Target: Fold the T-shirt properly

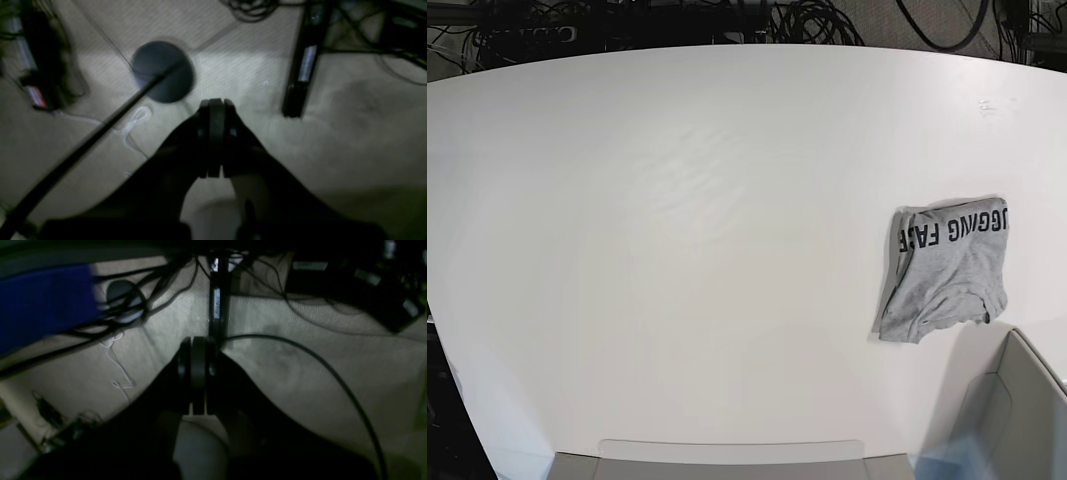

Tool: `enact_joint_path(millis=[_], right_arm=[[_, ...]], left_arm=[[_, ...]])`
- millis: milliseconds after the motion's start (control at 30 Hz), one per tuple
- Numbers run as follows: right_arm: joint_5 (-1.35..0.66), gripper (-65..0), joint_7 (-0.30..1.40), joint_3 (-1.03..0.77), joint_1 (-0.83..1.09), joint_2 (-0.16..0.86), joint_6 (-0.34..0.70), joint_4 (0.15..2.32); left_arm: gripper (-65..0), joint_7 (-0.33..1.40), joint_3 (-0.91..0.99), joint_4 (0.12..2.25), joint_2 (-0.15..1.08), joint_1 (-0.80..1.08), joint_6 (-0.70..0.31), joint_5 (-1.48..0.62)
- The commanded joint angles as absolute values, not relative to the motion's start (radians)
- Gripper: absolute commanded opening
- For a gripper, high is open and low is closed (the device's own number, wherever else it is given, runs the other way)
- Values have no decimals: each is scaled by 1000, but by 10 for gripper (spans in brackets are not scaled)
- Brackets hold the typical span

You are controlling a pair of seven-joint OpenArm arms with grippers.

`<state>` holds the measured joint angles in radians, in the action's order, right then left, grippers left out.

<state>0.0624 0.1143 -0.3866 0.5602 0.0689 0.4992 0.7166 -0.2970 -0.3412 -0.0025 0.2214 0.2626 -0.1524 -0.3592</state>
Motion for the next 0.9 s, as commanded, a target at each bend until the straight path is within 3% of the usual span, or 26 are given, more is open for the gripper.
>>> enact_joint_path(millis=[0, 133, 233, 367, 467, 533, 867], right_arm=[[58, -650, 84, -397, 530, 96, 504, 633], [116, -650, -33, -400, 332, 203, 472, 213], [177, -650, -137, -394, 237, 243, 277, 4], [341, -650, -139, -394, 189, 248, 12, 0], [397, -650, -139, -394, 177, 228, -107, 0], [418, -650, -139, -394, 177, 214, -108, 0], [470, -650, -139, -395, 177, 176, -108, 0]], left_arm=[[-650, -346, -343, 0, 206, 242, -168, -354], [-650, -292, -335, 0, 159, 182, -160, -357], [-650, -188, -334, 0, 151, 140, -159, -358], [-650, -113, -332, 0, 145, 116, -134, -360], [-650, -110, -332, 0, 145, 96, 27, -360], [-650, -110, -335, 0, 145, 88, 74, -357], [-650, -114, -341, 0, 145, 87, 36, -354]])
